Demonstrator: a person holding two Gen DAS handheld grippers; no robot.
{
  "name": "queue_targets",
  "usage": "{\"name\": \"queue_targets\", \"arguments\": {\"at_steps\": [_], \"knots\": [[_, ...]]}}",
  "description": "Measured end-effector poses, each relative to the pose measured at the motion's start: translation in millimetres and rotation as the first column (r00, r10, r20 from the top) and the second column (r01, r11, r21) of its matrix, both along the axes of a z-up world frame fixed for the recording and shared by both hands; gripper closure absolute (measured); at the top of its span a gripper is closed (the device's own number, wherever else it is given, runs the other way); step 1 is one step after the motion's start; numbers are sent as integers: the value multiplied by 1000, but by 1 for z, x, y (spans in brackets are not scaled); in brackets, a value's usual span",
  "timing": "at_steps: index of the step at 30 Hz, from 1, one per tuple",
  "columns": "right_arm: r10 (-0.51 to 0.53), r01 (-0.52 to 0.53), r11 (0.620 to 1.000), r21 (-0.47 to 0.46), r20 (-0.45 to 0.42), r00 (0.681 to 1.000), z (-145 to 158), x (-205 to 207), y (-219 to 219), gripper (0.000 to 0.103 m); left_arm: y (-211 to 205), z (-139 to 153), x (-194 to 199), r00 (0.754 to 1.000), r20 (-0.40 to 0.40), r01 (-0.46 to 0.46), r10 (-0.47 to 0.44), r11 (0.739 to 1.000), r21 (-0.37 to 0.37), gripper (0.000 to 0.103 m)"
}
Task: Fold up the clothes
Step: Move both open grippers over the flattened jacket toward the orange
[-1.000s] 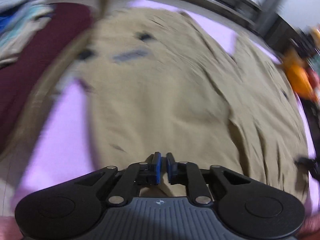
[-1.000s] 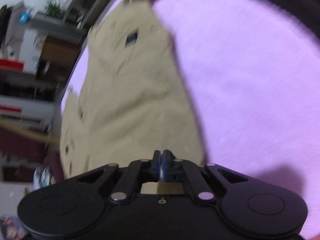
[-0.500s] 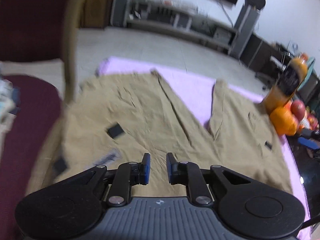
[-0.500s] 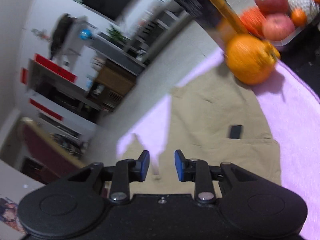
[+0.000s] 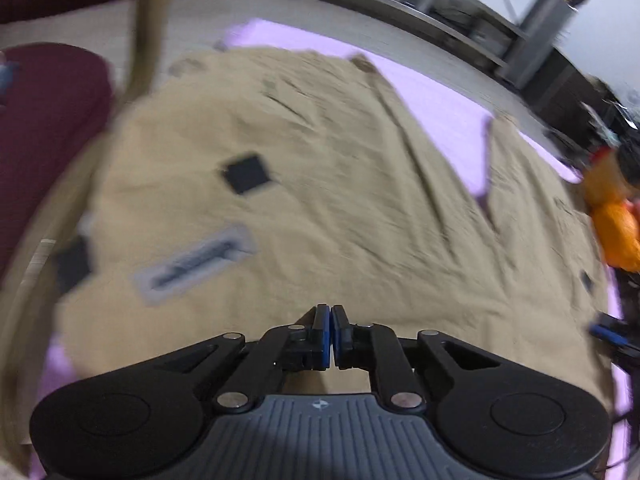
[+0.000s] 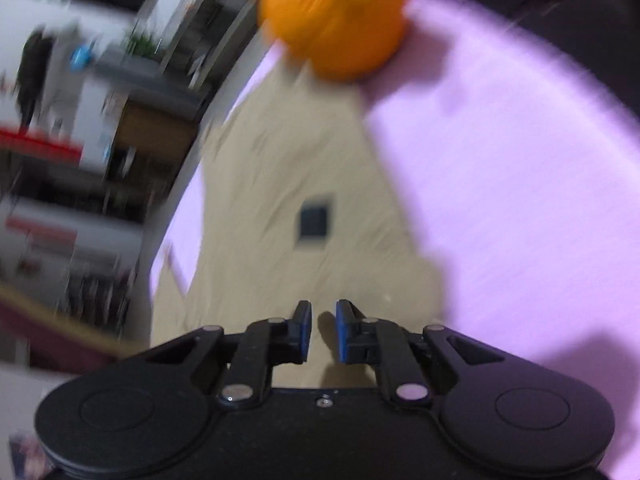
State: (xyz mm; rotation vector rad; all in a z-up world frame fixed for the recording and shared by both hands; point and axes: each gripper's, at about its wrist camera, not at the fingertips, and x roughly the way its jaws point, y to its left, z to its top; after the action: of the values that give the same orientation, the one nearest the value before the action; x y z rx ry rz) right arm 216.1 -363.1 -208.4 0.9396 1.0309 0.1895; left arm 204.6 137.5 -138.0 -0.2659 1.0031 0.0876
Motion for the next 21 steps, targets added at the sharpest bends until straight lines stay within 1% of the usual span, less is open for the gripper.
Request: {"name": "queue_targets", "arguments": {"at_steps": [2, 3, 4, 6, 7, 9, 11, 12, 15, 17, 18, 20, 21], "knots": [[-101, 101, 995, -7, 11, 995, 1, -7, -15, 90, 0, 7, -4, 999, 28, -48, 44, 988, 145, 91], [-151, 151, 988, -15, 13, 988, 3, -11, -20, 89, 3, 10, -6, 997, 40, -72, 65, 980, 186, 92], [-196, 196, 980, -36, 19, 980, 5, -13, -22, 88, 7, 12, -7, 995, 51, -91, 82, 976, 197, 91], [-246, 249, 964, -97, 43, 968, 11, -17, -23, 72, 15, 16, -11, 993, 64, -112, 103, 980, 162, 91], [-257, 262, 958, -118, 58, 965, 13, -19, -22, 72, 16, 18, -12, 993, 65, -105, 98, 986, 133, 91], [-247, 254, 963, -89, 87, 965, 20, -23, -17, 72, 15, 20, -13, 995, 65, -76, 72, 994, 72, 91], [-242, 247, 968, -36, 110, 964, 28, -27, -14, 72, 6, 24, -14, 997, 76, -28, 25, 999, 43, 89], [-241, 244, 970, -14, 123, 963, 35, -29, -13, 72, -1, 27, -16, 996, 91, -2, -3, 999, 50, 87], [-227, 225, 974, 30, 188, 956, 65, -39, -9, 72, -26, 44, -29, 985, 155, 55, -73, 991, 120, 87], [-230, 222, 973, 58, 258, 939, 88, -48, -10, 71, -42, 56, -43, 977, 189, 77, -101, 988, 132, 86], [-231, 221, 973, 69, 294, 927, 99, -55, -11, 68, -51, 63, -49, 972, 206, 88, -115, 986, 139, 86], [-232, 217, 973, 82, 363, 902, 121, -70, -14, 64, -68, 70, -63, 966, 218, 120, -142, 987, 111, 85], [-223, 222, 974, 47, 387, 895, 130, -76, -15, 63, -79, 72, -70, 963, 216, 144, -163, 984, 100, 85]]}}
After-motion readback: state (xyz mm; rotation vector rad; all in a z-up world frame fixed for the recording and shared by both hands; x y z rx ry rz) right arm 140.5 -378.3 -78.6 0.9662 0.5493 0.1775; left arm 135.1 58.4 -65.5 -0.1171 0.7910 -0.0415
